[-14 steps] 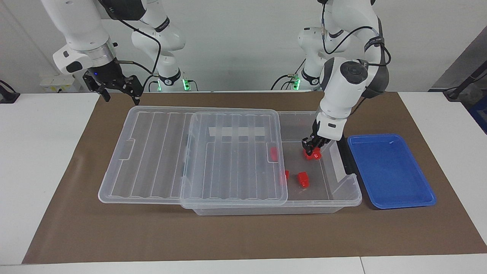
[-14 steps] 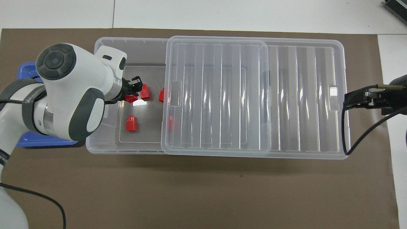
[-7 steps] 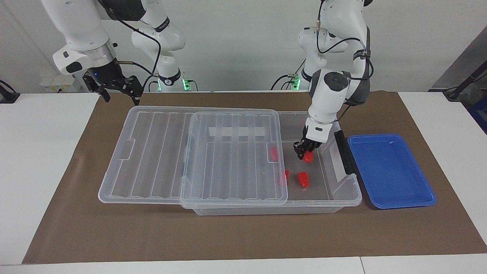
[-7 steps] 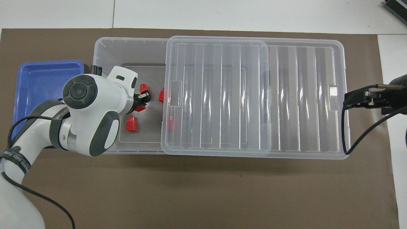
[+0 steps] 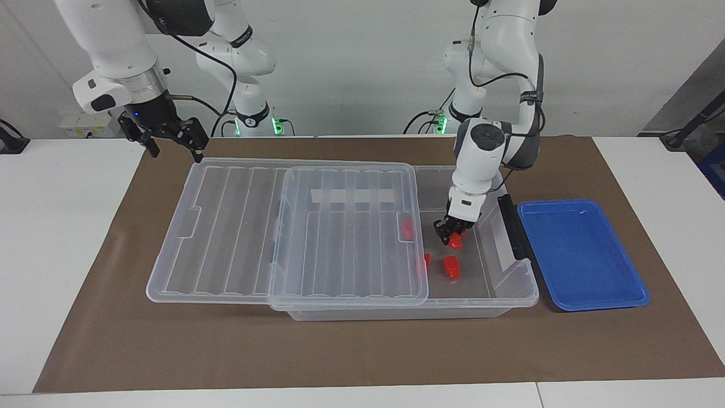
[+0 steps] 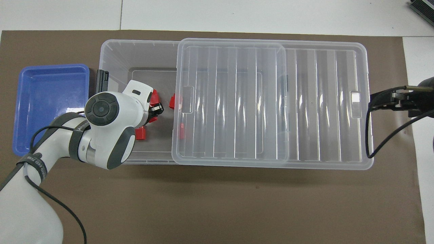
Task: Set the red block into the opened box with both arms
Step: 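Lower the red block into the box beside others and open the left gripper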
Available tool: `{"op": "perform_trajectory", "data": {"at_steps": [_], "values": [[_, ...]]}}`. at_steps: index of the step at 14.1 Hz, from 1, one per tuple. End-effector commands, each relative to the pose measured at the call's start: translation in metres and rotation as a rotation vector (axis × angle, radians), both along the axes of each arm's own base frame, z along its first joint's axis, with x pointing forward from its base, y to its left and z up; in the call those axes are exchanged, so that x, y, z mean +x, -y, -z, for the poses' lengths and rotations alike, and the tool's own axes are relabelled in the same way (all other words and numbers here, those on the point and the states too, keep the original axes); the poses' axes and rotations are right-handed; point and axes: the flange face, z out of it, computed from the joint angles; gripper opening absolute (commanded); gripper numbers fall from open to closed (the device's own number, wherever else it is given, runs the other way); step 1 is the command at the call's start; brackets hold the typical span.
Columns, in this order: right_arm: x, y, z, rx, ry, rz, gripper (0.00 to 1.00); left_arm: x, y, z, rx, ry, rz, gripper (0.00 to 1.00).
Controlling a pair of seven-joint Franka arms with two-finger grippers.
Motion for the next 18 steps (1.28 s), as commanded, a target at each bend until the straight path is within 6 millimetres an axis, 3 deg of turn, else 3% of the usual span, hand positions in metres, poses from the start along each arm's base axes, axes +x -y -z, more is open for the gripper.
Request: {"op": "perform_trajectory", "data": {"at_steps": [1, 5, 6, 9, 10, 17, 18], "values": [[0.0, 0.012, 0.008, 0.002, 0.024, -0.027, 0.99, -0.002, 0.009, 0.013, 0.012, 0.024, -0.002, 0.05], [0.002, 0.037, 0.022, -0.001, 0.039, -0.022, 0.95, -0.003, 0.011, 0.02, 0.016, 0.012, 0.002, 0.05], [0.003, 0.047, 0.029, -0.003, 0.044, -0.029, 0.78, -0.003, 0.01, 0.02, 0.02, 0.01, 0.005, 0.05], [0.005, 0.067, 0.046, -0.011, 0.087, -0.033, 0.04, -0.011, 0.015, 0.024, 0.036, -0.002, 0.027, 0.05], [0.007, 0.072, 0.053, -0.013, 0.102, -0.027, 0.0, -0.015, 0.017, 0.027, 0.039, -0.009, 0.032, 0.05], [0.017, 0.094, 0.109, -0.012, 0.123, 0.011, 0.0, -0.025, 0.021, 0.032, 0.056, -0.038, 0.045, 0.05], [0.019, 0.093, 0.113, -0.012, 0.127, 0.009, 0.0, -0.025, 0.021, 0.032, 0.056, -0.037, 0.046, 0.1]]}}
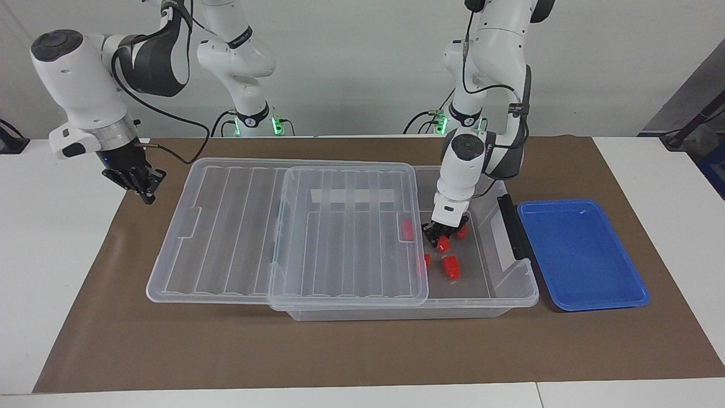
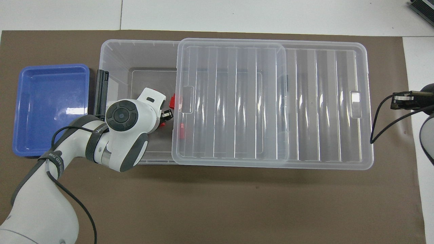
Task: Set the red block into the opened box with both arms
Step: 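Lower the red block into the box beside others and open the left gripper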
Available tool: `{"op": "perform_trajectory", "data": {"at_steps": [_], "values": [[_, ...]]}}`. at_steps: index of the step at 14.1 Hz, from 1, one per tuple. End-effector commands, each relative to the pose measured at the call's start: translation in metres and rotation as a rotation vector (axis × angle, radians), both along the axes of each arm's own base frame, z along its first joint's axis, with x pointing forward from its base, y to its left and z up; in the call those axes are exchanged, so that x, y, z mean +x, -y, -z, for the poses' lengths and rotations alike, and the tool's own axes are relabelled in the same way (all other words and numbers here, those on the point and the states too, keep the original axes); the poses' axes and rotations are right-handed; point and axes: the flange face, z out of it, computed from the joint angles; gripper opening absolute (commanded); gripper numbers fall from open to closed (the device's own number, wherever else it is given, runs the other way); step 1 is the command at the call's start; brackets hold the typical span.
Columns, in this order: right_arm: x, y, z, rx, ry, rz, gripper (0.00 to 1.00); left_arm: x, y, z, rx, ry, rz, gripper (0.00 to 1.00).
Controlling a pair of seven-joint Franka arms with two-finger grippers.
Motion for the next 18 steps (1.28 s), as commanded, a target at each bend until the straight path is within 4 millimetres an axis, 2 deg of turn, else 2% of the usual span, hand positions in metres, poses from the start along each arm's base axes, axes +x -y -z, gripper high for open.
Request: {"op": "perform_trajectory", "data": {"at_steps": [1, 2, 3, 9, 15, 18], "values": [[0.005, 0.004, 0.018, 0.003, 0.013, -0.012, 0.0, -0.012, -0.001, 0.006, 0.031, -0.017, 0.001, 0.31], [0.007, 0.004, 0.023, 0.004, 0.008, -0.012, 0.0, -0.012, -0.001, 0.006, 0.032, -0.016, 0.003, 0.63], [0.008, 0.004, 0.026, 0.005, 0.004, -0.012, 0.0, -0.011, -0.002, 0.006, 0.032, -0.016, 0.002, 0.71], [0.015, -0.003, 0.041, 0.009, -0.005, -0.023, 0.0, -0.005, -0.003, -0.005, 0.047, -0.034, -0.001, 0.71], [0.019, -0.012, 0.048, 0.015, -0.003, -0.035, 0.0, 0.014, -0.005, -0.061, 0.077, -0.064, -0.019, 0.69], [0.019, -0.018, 0.051, 0.016, -0.006, -0.044, 0.0, 0.026, -0.019, -0.09, 0.071, -0.07, -0.058, 0.7]]}}
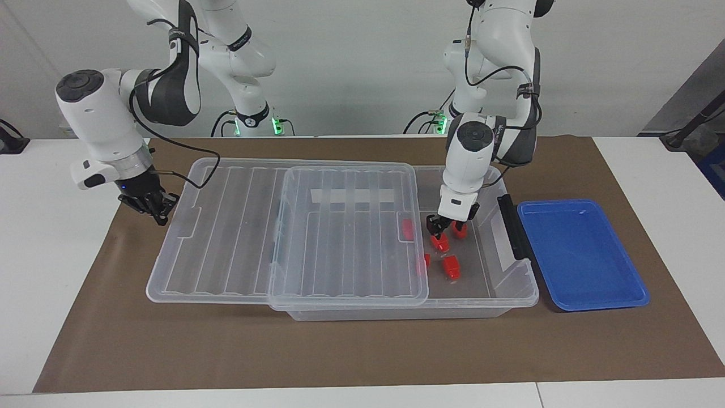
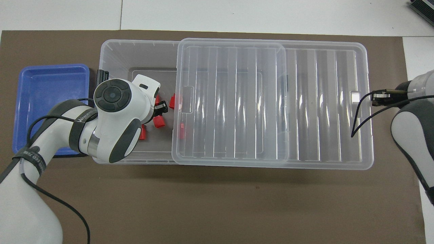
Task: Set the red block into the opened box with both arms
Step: 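Lower the red block into the box beside others and open the left gripper, then withdraw the left gripper while the right gripper slides the lid back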
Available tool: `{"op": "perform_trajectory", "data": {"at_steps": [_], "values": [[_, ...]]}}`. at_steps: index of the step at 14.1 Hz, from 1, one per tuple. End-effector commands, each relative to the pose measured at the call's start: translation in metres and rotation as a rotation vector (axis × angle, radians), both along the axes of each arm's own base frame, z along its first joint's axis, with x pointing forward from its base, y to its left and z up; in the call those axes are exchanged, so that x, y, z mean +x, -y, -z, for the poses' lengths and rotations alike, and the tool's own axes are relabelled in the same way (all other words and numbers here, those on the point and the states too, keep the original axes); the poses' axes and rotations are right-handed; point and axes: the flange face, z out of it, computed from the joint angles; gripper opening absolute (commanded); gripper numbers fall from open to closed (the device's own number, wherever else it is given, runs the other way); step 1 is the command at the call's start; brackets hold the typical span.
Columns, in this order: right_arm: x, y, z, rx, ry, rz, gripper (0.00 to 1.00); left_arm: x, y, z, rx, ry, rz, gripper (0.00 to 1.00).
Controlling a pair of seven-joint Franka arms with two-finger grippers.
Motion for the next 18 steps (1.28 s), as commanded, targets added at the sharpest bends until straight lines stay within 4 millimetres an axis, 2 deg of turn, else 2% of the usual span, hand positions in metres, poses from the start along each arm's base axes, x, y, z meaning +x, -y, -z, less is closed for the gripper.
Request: {"op": "perform_trajectory", "data": {"at_steps": [1, 2, 3, 4, 7, 10, 12, 13, 16, 17, 18], "values": [[0.0, -0.003, 0.004, 0.008, 0.011, -0.015, 0.0, 0.012, -0.021, -0.032, 0.008, -0.019, -0.052, 0.7], [0.0, -0.012, 0.004, 0.008, 0.009, -0.035, 0.0, 0.019, -0.03, -0.05, 0.002, -0.037, -0.065, 0.71], [0.001, -0.024, 0.004, 0.007, 0.009, -0.061, 0.0, 0.025, -0.042, -0.07, 0.008, -0.061, -0.049, 0.76], [0.002, -0.025, 0.004, 0.007, 0.009, -0.066, 0.0, 0.029, -0.054, -0.095, 0.011, -0.085, -0.006, 1.0], [0.0, -0.029, 0.004, 0.004, -0.006, -0.107, 0.0, 0.034, -0.116, -0.144, 0.025, -0.164, 0.192, 1.0], [-0.001, -0.039, 0.005, 0.005, -0.021, -0.14, 0.0, 0.02, -0.181, -0.185, 0.019, -0.15, 0.329, 1.0], [-0.003, -0.054, 0.006, 0.008, -0.041, -0.166, 0.0, -0.004, -0.191, -0.225, 0.026, -0.128, 0.36, 1.0], [-0.004, -0.061, 0.005, 0.009, -0.045, -0.178, 0.0, -0.012, -0.192, -0.236, 0.026, -0.12, 0.355, 1.0], [-0.005, -0.082, 0.005, 0.009, -0.053, -0.213, 0.0, -0.018, -0.183, -0.233, 0.03, -0.114, 0.375, 1.0], [-0.006, -0.094, 0.005, 0.011, -0.061, -0.232, 0.0, -0.019, -0.174, -0.234, 0.032, -0.108, 0.389, 1.0], [-0.006, -0.096, 0.004, 0.012, -0.061, -0.235, 0.0, -0.02, -0.164, -0.234, 0.031, -0.111, 0.411, 1.0]]}}
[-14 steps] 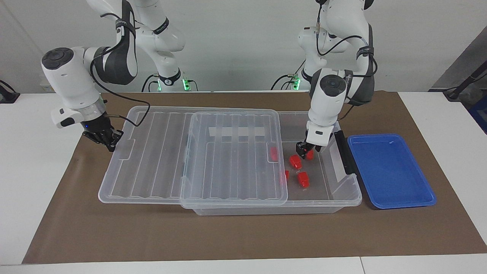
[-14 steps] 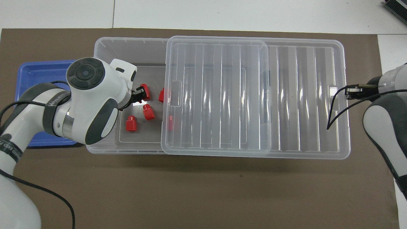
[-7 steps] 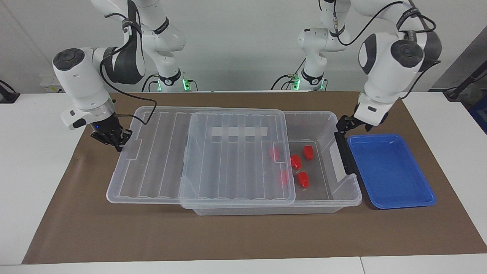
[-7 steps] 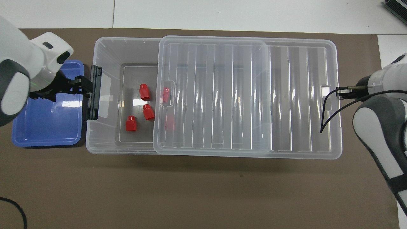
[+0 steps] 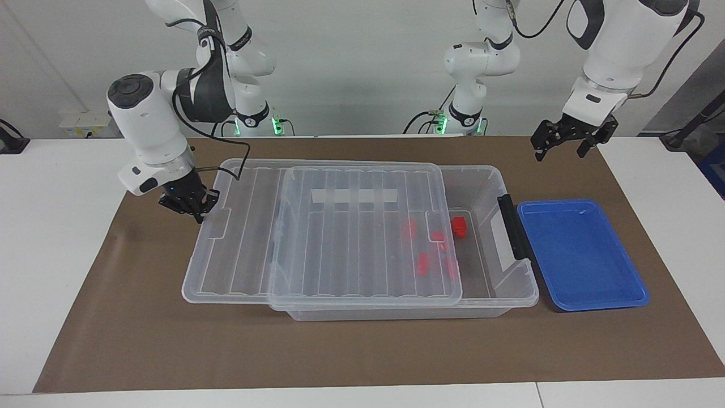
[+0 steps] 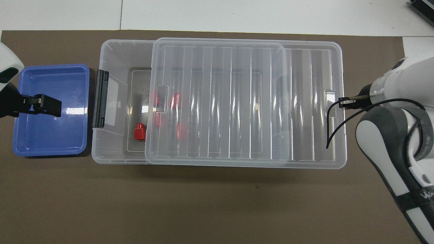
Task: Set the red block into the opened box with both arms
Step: 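Withdraw the left gripper while the right gripper slides the lid back, then push the clear lid fully closed over the box with the right gripper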
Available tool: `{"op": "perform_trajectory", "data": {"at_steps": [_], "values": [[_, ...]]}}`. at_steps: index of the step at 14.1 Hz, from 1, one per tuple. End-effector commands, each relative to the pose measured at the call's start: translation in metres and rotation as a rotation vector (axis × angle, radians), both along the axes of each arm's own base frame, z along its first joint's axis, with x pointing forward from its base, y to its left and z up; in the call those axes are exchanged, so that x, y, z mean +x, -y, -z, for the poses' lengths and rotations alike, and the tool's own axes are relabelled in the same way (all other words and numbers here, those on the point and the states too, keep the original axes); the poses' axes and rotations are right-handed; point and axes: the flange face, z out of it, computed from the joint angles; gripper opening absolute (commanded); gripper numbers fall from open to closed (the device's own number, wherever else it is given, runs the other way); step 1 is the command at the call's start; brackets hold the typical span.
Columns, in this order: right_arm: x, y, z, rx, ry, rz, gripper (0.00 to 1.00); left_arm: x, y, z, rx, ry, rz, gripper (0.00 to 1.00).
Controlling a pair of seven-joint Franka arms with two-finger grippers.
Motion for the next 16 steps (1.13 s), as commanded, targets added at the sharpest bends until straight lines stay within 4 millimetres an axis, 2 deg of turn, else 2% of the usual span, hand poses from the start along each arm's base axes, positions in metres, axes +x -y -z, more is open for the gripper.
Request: {"op": "perform_trajectory", "data": {"at_steps": [1, 2, 3, 6, 16], "values": [[-0.005, -0.014, -0.003, 0.017, -0.011, -0.04, 0.0, -0.008, 0.029, 0.01, -0.01, -0.022, 0.064, 1.0], [-0.006, -0.025, -0.003, 0.037, -0.011, -0.047, 0.0, -0.011, 0.039, 0.008, -0.009, -0.026, 0.085, 1.0], [-0.006, -0.028, -0.003, 0.046, -0.011, -0.047, 0.0, -0.015, 0.039, 0.002, -0.008, -0.03, 0.089, 1.0], [-0.008, -0.043, -0.003, 0.047, -0.012, -0.072, 0.0, -0.031, 0.017, -0.015, -0.01, -0.053, 0.143, 1.0], [-0.018, -0.098, -0.004, 0.053, -0.02, -0.159, 0.0, -0.032, 0.015, -0.015, -0.011, -0.046, 0.146, 1.0]]}}
